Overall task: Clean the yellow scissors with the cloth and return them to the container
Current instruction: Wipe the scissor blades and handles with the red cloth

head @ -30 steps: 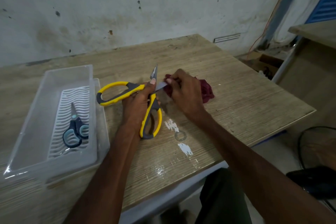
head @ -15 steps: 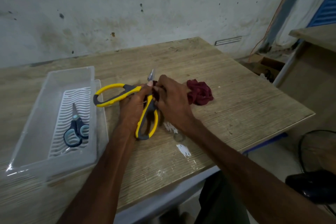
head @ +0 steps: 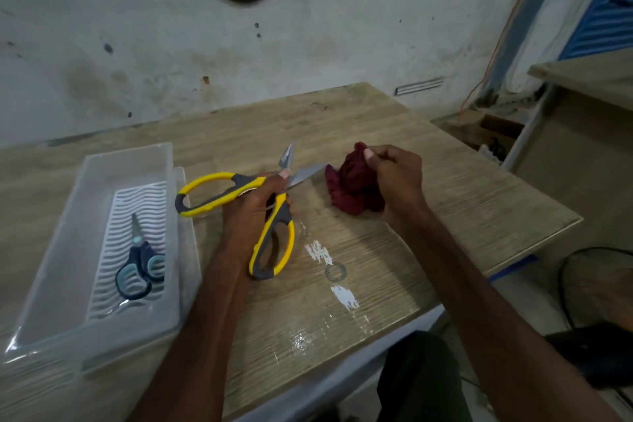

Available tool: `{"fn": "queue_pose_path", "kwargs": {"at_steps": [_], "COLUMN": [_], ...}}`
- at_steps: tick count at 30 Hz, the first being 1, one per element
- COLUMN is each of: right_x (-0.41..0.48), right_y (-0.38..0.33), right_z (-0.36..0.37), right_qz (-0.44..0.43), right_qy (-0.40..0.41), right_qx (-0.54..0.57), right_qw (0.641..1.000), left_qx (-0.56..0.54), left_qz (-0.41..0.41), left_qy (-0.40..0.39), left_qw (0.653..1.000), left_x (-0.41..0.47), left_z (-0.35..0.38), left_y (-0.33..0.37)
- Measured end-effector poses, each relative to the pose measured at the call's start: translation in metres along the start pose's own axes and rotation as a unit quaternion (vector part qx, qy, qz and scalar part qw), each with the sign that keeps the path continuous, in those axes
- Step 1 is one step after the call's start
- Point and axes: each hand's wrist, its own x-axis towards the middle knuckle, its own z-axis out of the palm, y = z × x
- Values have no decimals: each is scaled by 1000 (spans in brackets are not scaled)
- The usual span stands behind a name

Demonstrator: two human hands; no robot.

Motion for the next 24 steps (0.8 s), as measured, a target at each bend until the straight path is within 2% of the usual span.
{"fn": "queue_pose_path", "kwargs": {"at_steps": [5, 9, 11, 14, 16, 19, 22, 24], "right_x": [-16, -30, -37, -42, -32, -20, -31, -36], "right_y": [-17, -34, -37, -29, -22, -20, -17, -15], "right_z": [-3, 11, 31, 59, 67, 70, 69, 64], "right_qz": [-2, -73, -166, -308, -351, -356, -364, -335], "right_qy": [-50, -103, -118, -143, -129, -108, -137, -165], "right_qx": [57, 64, -7, -159, -214, -240, -222, -191], "right_qw": [997, 990, 979, 927, 902, 897, 894, 908], "left_qx": [-21, -46, -40, -12, 32, 91, 112, 136], "left_qz": [3, -9, -9, 15, 37, 51, 84, 96], "left_qy": [10, 13, 8, 10, 17, -7, 4, 14], "left_qw": [1000, 999, 999, 1000, 999, 995, 990, 986], "left_x": [-3, -7, -7, -8, -9, -10, -10, -12], "left_z": [1, 4, 4, 3, 5, 5, 2, 2], "left_y": [2, 4, 3, 3, 5, 7, 8, 7]}}
